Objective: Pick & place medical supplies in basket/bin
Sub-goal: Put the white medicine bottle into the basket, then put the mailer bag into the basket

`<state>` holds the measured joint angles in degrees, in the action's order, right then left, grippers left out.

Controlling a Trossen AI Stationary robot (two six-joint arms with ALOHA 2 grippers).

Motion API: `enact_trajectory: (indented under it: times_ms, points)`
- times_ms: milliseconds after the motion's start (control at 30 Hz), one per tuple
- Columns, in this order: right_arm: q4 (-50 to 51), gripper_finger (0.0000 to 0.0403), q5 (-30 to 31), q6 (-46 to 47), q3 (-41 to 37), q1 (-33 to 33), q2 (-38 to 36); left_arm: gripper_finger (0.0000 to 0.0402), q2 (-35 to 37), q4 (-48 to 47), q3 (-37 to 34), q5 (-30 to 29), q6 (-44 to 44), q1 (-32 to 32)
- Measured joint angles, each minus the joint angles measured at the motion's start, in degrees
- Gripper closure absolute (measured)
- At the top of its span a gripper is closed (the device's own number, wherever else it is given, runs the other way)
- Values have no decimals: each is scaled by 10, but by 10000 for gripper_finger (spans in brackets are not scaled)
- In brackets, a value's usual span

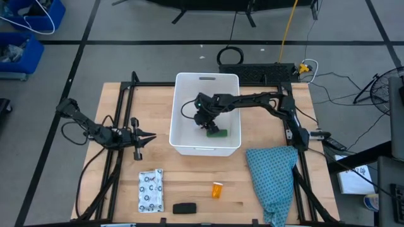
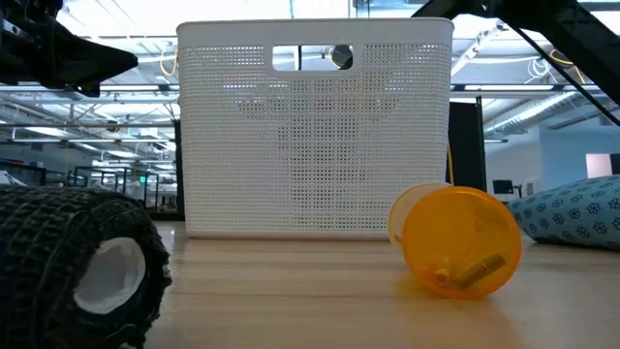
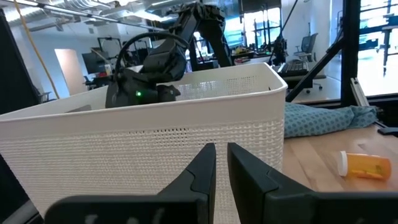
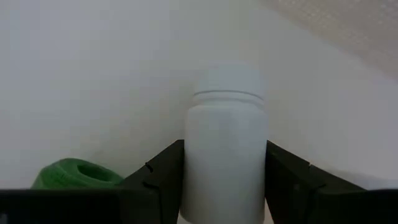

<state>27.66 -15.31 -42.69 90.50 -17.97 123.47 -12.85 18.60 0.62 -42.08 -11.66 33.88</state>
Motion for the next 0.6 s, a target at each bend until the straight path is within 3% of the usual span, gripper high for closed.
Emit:
enact_trajectory:
  times_ms: [167, 367, 600]
  points:
    - [-4, 221, 3, 13, -1, 0, -4, 355, 0, 1, 0, 0, 0, 0]
    - [8, 172, 7, 15, -2, 0, -11, 355, 0, 0, 0, 0, 0, 0]
    - [20, 132, 67, 36, -2, 0, -37, 355, 0, 1, 0, 0, 0, 0]
